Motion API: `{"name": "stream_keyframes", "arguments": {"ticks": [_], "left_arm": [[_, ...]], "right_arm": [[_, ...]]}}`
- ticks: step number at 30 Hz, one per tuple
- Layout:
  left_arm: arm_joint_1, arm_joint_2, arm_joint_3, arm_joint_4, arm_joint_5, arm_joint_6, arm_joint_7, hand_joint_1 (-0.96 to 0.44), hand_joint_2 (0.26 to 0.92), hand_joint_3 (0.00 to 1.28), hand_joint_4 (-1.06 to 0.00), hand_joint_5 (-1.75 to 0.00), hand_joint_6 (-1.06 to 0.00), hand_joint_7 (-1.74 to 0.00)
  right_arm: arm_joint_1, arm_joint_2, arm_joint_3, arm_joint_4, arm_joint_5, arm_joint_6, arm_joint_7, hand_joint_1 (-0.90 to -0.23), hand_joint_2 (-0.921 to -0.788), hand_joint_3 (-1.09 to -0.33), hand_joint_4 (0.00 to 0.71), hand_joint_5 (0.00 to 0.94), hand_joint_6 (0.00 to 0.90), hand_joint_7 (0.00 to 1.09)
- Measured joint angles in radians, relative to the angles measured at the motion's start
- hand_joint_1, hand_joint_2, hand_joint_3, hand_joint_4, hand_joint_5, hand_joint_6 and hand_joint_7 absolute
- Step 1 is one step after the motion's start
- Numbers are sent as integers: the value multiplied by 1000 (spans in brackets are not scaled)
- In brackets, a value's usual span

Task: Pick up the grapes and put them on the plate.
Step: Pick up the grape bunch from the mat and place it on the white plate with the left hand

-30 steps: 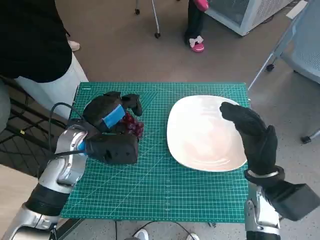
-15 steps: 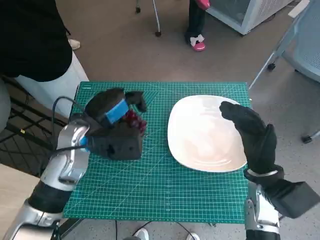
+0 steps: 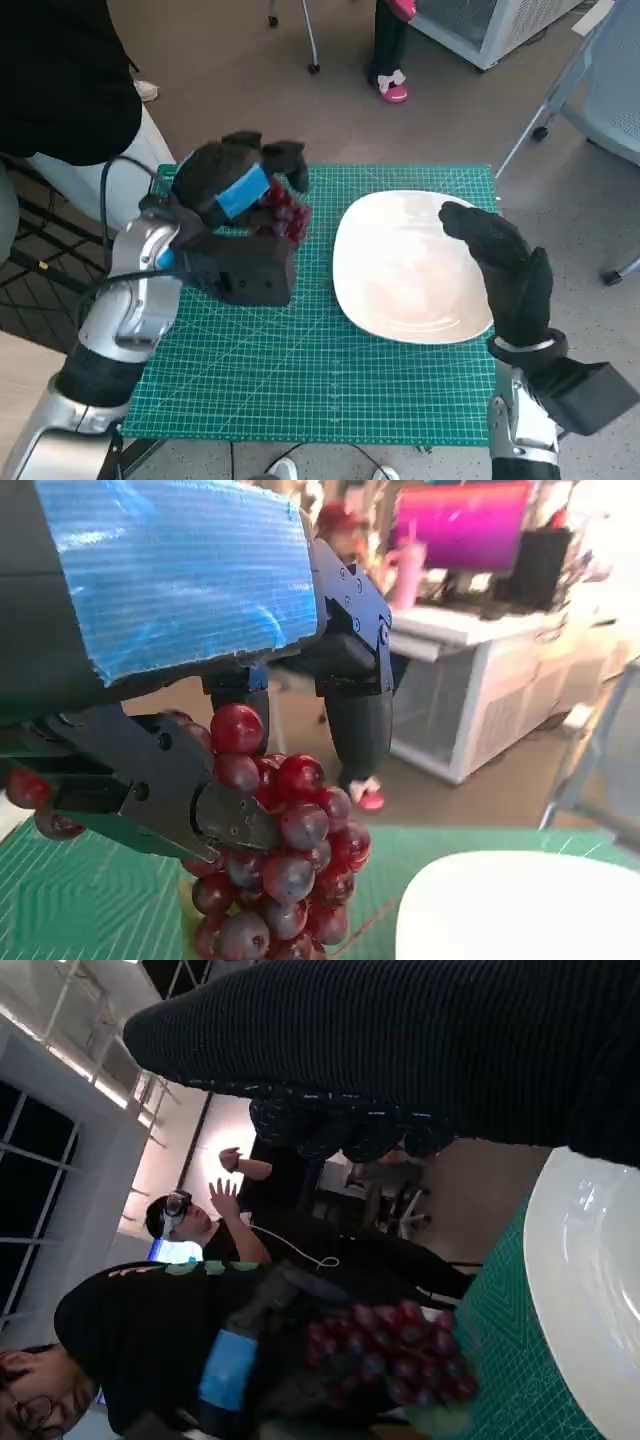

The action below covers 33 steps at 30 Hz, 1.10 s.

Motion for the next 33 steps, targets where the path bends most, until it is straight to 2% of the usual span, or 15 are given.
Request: {"name": "stream_keyframes", "arguments": {"ticks": [5,9,16,25,29,33], "left_arm": [[-25,-1,0,2,0,-17,-1,3,921,179,-526,-1323,-529,-1283],[-41,-3,-1,9,-1,-34,-3,3,921,174,-548,-1370,-535,-1195],[-79,-18,-8,50,-8,-59,-22,2,921,194,-498,-1315,-532,-1300],[-176,-81,-43,133,-27,-82,-51,5,921,171,-542,-1451,-571,-1079],[-225,-118,-63,162,-30,-96,-59,4,921,187,-498,-1479,-572,-1097],[-267,-155,-77,197,-34,-129,-55,3,921,186,-514,-1443,-551,-1140]], "right_arm": [[0,0,0,1,0,-1,-1,-623,-921,-881,360,1,4,459],[0,0,0,0,-1,-2,-4,-621,-921,-880,361,2,5,458],[1,1,0,0,-1,-3,-17,-619,-921,-878,362,2,7,456],[2,6,0,-3,-2,-3,-29,-617,-921,-875,364,3,13,451],[5,6,-4,-8,-2,-3,-34,-619,-921,-875,366,3,17,447],[12,4,-11,-12,-3,-8,-38,-620,-921,-874,368,4,27,433]]}}
